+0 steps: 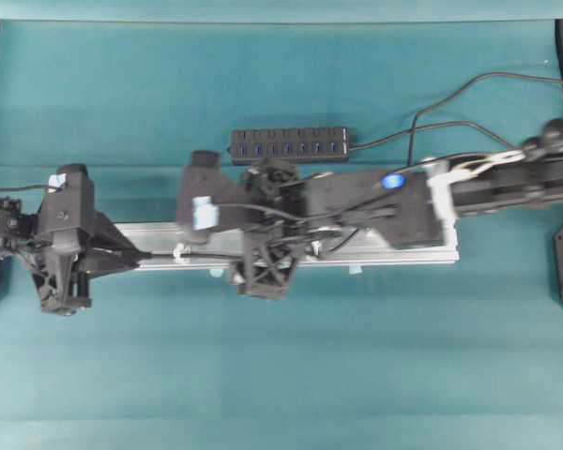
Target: Pass the USB cable through three rings with both arms.
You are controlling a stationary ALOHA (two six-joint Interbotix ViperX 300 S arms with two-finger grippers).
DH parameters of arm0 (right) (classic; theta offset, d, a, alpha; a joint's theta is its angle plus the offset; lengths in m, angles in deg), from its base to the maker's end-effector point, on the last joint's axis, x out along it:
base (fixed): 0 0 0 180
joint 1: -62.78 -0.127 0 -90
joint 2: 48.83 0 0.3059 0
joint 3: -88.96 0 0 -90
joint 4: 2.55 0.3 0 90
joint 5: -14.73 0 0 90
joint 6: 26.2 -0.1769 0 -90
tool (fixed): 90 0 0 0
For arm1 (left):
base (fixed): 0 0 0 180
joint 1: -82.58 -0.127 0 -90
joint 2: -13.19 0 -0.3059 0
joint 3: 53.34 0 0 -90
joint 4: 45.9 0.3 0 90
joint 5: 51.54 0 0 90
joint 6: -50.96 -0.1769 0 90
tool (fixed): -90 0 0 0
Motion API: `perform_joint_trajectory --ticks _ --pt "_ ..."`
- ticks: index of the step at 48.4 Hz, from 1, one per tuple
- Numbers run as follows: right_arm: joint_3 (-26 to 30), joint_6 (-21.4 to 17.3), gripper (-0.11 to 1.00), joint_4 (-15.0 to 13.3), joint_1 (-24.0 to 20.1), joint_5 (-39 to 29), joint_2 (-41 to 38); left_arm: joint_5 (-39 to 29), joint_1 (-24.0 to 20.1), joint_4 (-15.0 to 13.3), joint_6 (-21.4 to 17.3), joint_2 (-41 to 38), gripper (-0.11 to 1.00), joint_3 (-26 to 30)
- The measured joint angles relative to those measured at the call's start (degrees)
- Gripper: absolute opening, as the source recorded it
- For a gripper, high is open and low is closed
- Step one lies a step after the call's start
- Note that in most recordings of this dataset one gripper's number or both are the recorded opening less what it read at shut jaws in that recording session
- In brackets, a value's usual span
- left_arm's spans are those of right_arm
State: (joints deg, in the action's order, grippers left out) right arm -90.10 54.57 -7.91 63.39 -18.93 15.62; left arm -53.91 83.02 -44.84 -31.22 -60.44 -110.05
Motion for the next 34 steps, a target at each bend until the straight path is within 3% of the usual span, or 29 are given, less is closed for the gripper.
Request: perform_joint_trajectory --ticks 24,34 --pt "-17.9 0.1 0.82 0.1 0.0 18.5 14.1 -1.1 0.0 0.0 -1.0 4.0 0.21 2.8" --pt "-21.9 0.0 0.81 0.0 -0.1 21.5 18.7 -1.1 0.0 0.0 -1.0 3.9 0.21 3.2"
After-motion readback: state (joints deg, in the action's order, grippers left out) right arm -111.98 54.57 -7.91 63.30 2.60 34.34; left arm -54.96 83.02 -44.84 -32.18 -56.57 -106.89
